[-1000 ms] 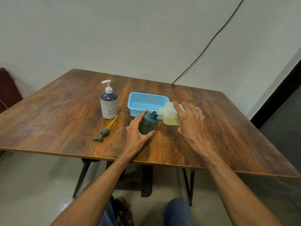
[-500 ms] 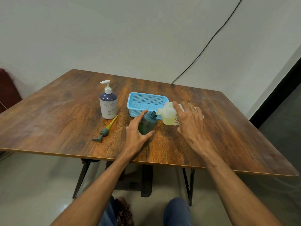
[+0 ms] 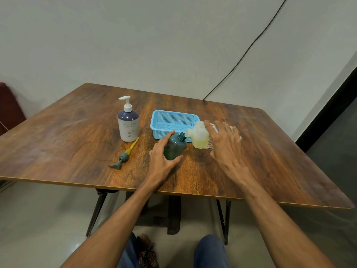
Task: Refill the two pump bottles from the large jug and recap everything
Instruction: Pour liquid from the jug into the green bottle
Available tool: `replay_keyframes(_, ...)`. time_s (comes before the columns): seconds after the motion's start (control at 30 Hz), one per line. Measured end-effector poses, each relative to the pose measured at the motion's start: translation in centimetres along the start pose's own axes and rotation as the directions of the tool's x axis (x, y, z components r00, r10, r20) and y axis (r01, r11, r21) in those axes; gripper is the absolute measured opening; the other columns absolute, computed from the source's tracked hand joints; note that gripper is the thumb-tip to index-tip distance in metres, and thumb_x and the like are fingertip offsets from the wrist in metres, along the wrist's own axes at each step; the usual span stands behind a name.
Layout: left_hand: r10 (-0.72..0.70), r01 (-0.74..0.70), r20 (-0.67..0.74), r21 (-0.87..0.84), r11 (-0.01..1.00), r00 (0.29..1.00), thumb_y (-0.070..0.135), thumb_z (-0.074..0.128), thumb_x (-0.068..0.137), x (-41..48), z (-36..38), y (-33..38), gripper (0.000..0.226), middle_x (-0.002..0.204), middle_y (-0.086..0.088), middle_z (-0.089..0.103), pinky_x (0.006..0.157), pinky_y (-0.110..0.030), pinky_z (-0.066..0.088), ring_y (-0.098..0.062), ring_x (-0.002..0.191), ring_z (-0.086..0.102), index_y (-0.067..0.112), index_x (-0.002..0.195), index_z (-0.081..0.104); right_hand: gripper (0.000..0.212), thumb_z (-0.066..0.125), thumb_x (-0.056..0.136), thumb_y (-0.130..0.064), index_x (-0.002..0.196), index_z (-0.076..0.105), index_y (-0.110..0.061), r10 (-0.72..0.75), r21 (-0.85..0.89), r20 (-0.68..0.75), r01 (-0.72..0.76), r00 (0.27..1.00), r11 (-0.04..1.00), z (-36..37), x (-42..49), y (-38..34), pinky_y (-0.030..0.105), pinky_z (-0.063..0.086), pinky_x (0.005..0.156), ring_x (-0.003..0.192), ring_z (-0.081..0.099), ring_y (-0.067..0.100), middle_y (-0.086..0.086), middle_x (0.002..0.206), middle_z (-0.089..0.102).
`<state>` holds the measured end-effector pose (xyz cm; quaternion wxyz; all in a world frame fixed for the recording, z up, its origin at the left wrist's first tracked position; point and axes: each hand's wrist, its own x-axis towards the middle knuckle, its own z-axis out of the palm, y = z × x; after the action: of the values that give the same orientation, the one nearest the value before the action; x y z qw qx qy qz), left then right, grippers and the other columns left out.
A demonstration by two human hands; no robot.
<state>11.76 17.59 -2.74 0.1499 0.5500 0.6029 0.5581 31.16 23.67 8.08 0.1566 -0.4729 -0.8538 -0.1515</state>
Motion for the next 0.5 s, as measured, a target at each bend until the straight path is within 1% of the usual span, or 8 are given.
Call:
replay_keyframes(0.1, 0.002, -0.002, -0.002, -0.002, 1.000, 1.000, 0.044, 0.078, 0.074, 0.03, 0.02, -0.04, 0.090, 0.145, 0.025, 0.039, 0.113, -0.054, 0.041, 0.001, 0.132, 0.041, 0.042, 0.153, 0.035, 0.101, 0.089, 0.066, -0.013, 0.152, 0.037, -0.019, -0.002, -0.007, 0.002, 0.002, 1.000, 1.000, 0.00, 0.03, 0.02, 0.061, 0.033, 0.111, 0.137, 0.042, 0.042, 0.019, 0.149, 0.047)
replay_keyframes(0.23, 0.007, -0.007, -0.003, -0.008, 1.000, 1.000, 0.047, 0.076, 0.073, -0.05, 0.00, 0.03, 0.089, 0.145, 0.026, 0.039, 0.113, -0.054, 0.042, 0.001, 0.133, 0.042, 0.043, 0.152, 0.034, 0.101, 0.088, 0.066, -0.013, 0.153, 0.035, -0.019, -0.003, -0.013, 0.009, 0.003, 1.000, 1.000, -0.08, 0.04, 0.05, 0.061, 0.033, 0.111, 0.138, 0.042, 0.041, 0.018, 0.149, 0.046)
replay_keyframes(0.4, 0.014, -0.014, -0.008, -0.017, 1.000, 1.000, 0.050, 0.075, 0.070, -0.08, -0.01, 0.16, 0.090, 0.142, 0.030, 0.042, 0.112, -0.054, 0.042, -0.001, 0.132, 0.045, 0.045, 0.152, 0.036, 0.104, 0.087, 0.061, -0.012, 0.151, 0.036, -0.020, -0.015, -0.039, 0.001, 0.015, 1.000, 0.999, 0.05, 0.06, 0.14, 0.059, 0.036, 0.107, 0.133, 0.045, 0.040, 0.017, 0.145, 0.048)
replay_keyframes(0.5, 0.016, -0.016, -0.011, -0.017, 1.000, 1.000, 0.049, 0.075, 0.071, -0.09, 0.00, 0.15, 0.090, 0.144, 0.026, 0.043, 0.111, -0.054, 0.043, -0.003, 0.132, 0.046, 0.043, 0.152, 0.037, 0.105, 0.088, 0.061, -0.013, 0.151, 0.036, -0.020, -0.016, -0.048, 0.003, 0.016, 1.000, 0.999, 0.08, 0.07, 0.17, 0.058, 0.036, 0.106, 0.133, 0.045, 0.040, 0.017, 0.145, 0.048)
